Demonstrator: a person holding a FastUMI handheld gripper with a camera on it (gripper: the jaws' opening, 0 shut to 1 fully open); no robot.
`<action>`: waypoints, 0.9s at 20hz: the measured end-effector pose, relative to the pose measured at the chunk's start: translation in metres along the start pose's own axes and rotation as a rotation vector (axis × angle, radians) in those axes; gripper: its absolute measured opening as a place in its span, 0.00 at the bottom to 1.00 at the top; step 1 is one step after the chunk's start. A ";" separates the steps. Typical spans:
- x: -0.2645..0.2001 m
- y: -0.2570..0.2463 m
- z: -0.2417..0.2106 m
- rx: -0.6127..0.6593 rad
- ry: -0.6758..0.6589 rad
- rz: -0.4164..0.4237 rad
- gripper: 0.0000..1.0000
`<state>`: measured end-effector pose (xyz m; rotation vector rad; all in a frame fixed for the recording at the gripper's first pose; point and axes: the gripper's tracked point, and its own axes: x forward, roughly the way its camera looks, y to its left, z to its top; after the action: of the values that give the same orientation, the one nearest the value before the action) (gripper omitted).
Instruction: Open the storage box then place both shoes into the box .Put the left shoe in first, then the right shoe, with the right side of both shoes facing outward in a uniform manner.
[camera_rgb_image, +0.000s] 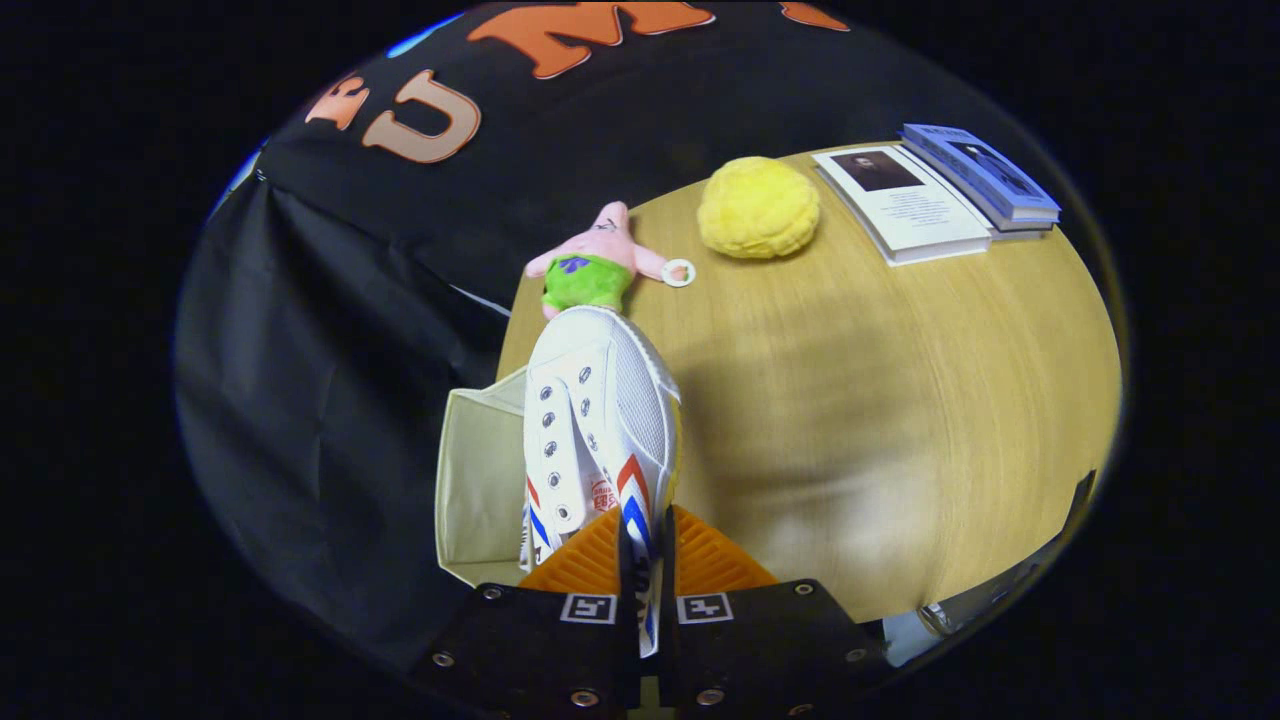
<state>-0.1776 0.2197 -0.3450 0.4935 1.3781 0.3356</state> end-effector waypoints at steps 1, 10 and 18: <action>0.006 0.012 0.000 -0.010 0.006 0.007 0.08; 0.055 0.101 -0.028 -0.086 0.084 0.042 0.08; 0.077 0.082 -0.052 -0.028 0.127 -0.138 0.08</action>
<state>-0.2112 0.3354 -0.3733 0.3567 1.5199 0.2775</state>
